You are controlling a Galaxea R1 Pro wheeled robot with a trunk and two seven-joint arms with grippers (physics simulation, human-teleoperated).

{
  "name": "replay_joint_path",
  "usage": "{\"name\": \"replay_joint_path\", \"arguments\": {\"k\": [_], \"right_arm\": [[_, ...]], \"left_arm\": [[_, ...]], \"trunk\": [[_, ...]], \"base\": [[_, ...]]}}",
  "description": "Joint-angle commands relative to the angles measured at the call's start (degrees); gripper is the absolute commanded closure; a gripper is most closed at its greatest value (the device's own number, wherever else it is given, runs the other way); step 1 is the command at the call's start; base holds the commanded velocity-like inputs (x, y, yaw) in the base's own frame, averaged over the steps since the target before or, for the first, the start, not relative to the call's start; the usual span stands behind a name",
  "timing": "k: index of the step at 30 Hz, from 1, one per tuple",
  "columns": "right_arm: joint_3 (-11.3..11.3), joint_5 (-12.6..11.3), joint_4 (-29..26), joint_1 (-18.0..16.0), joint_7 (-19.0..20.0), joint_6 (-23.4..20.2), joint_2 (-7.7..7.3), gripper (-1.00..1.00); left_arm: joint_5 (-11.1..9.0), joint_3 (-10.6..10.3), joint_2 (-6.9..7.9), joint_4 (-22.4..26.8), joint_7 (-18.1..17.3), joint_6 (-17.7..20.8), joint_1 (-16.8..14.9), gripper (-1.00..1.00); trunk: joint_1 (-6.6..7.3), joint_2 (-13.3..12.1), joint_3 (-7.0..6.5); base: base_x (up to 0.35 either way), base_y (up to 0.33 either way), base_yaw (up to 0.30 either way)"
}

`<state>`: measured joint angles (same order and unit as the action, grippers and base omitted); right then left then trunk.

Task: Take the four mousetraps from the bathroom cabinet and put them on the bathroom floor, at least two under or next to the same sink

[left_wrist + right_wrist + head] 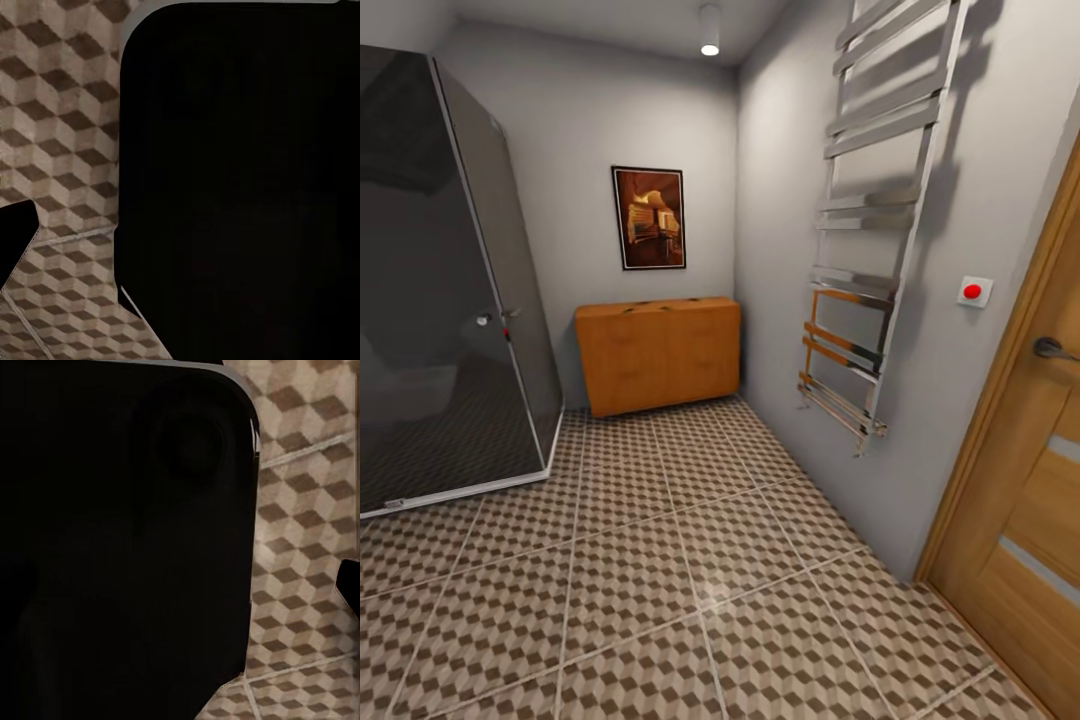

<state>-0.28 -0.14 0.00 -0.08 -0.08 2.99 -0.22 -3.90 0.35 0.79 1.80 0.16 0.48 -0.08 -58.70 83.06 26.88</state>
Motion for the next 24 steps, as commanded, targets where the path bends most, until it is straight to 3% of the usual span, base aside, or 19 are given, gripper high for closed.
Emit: {"name": "replay_joint_path", "arguments": {"k": [1,24], "right_arm": [[-0.04,-0.06,0.0,-0.01,-0.01,0.17,-0.01,-1.0],[-0.07,-0.3,0.0,-0.01,-0.01,0.17,-0.05,-1.0]], "left_arm": [[-0.41,0.0,0.0,0.04,0.02,0.05,-0.01,-1.0],[-0.41,0.0,0.0,0.04,0.02,0.05,-0.01,-1.0]], "trunk": [[-0.03,0.02,0.05],[-0.03,0.02,0.05]], "base": [[0.332,0.0,0.008],[0.332,0.0,0.001]]}}
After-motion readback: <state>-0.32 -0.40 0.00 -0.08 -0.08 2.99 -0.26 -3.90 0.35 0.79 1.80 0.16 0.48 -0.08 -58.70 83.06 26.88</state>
